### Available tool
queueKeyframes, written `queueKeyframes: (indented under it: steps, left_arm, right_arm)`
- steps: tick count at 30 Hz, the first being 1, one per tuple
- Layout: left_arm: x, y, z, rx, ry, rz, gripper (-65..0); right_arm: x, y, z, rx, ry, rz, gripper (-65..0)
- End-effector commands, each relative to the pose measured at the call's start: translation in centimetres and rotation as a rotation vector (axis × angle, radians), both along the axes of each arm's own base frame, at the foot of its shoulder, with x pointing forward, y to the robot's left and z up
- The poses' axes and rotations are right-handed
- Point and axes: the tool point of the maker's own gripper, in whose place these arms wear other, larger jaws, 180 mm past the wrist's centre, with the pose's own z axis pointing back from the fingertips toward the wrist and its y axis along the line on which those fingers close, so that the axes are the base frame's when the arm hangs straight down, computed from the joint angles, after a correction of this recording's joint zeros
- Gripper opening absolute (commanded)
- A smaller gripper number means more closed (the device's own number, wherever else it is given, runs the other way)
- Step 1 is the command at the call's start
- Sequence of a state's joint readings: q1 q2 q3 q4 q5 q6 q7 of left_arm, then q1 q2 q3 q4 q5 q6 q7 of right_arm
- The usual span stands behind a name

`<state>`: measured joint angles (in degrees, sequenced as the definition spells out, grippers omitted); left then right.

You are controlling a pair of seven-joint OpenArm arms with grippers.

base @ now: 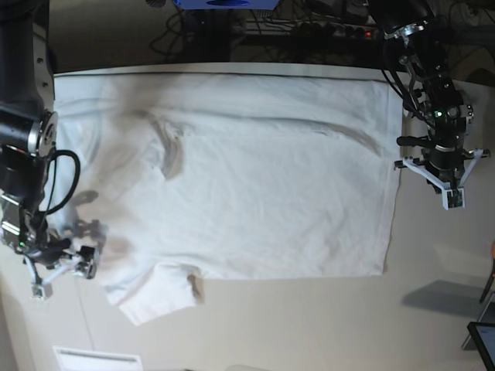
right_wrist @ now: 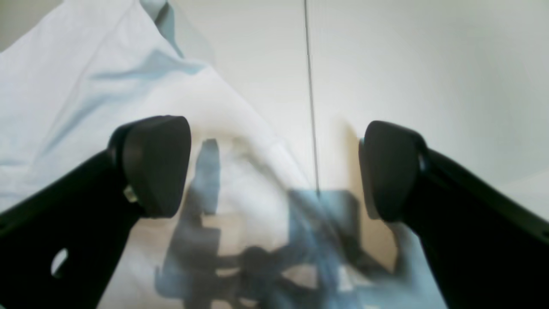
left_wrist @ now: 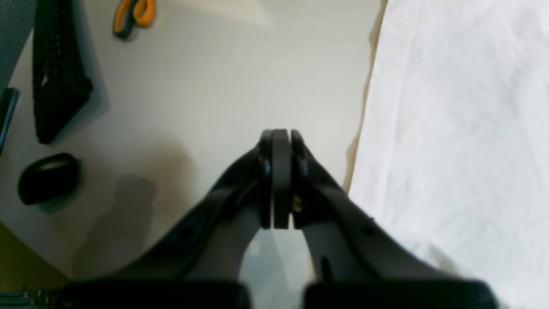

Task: Fold the T-shirt properly
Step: 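Move the right gripper to the hem corner beneath it, then lower the left gripper to the other hem corner and grasp both corners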

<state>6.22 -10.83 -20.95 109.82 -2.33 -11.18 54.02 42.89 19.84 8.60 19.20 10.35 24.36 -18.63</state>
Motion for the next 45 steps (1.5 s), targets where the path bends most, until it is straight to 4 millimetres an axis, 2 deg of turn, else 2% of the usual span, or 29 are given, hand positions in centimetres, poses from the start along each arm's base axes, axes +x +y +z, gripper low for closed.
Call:
queueKeyframes:
  steps: [1,4,6,11,18,22,25,28,31,33,35,37,41,45]
  left_arm:
    - [0.5,0.6,1.7,0.036,-0.046,-0.003,-65.0]
    - [0.5,0.5,1.6,0.036,-0.045,-0.005,-65.0]
    - [0.5,0.4,1.6,0.036,-0.044,-0.007,-65.0]
    - [0.4,0.6,1.6,0.037,-0.045,-0.001,-65.0]
    - [0.6,0.7,1.8,0.037,-0.051,-0.001,-65.0]
    - [1.3,1.0,1.3,0.017,-0.049,0.010,-65.0]
    - [2.1,1.7,-0.1,-0.016,-0.021,0.032,-65.0]
    - [3.4,2.2,-1.2,-0.056,-0.008,0.052,-58.3]
    - [5.4,2.6,-1.6,-0.101,-0.012,0.069,-44.2]
    - [6.8,2.8,-1.6,-0.128,-0.021,0.077,-35.9]
    - [8.3,3.0,-1.2,-0.154,-0.034,0.084,-28.4]
    - [9.8,3.4,-1.3,-0.185,-0.035,0.094,-24.4]
    - [13.6,3.9,-1.9,-0.285,-0.010,0.106,-22.7]
    - [17.5,3.1,-2.6,-0.444,-0.002,0.057,-22.7]
  right_arm:
    - [1.4,-1.3,2.3,-0.003,-0.066,-0.021,-3.6]
    - [1.1,-1.0,1.5,0.015,-0.061,-0.030,-3.6]
    - [1.0,0.0,0.8,0.033,-0.055,-0.025,-3.6]
    - [1.0,0.5,0.6,0.042,-0.056,-0.023,-4.1]
    - [0.6,0.6,0.0,0.044,-0.040,-0.021,-21.8]
    - [0.2,0.6,-0.4,0.045,-0.030,-0.022,-27.4]
    - [0.2,0.6,-0.4,0.045,-0.030,-0.022,-32.8]
    - [0.2,0.6,-0.4,0.045,-0.030,-0.022,-42.9]
    - [0.0,0.6,-0.7,0.045,-0.010,-0.021,-57.7]
    - [-0.1,0.7,-0.8,0.045,0.001,-0.018,-64.7]
    - [-0.2,0.7,-0.9,0.045,0.004,-0.018,-65.0]
    - [-0.2,0.7,-0.9,0.045,0.004,-0.018,-65.0]
    - [-0.3,0.5,-0.9,0.043,0.005,-0.020,-65.0]
    - [-0.6,0.5,-1.3,0.041,0.013,-0.019,-65.0]
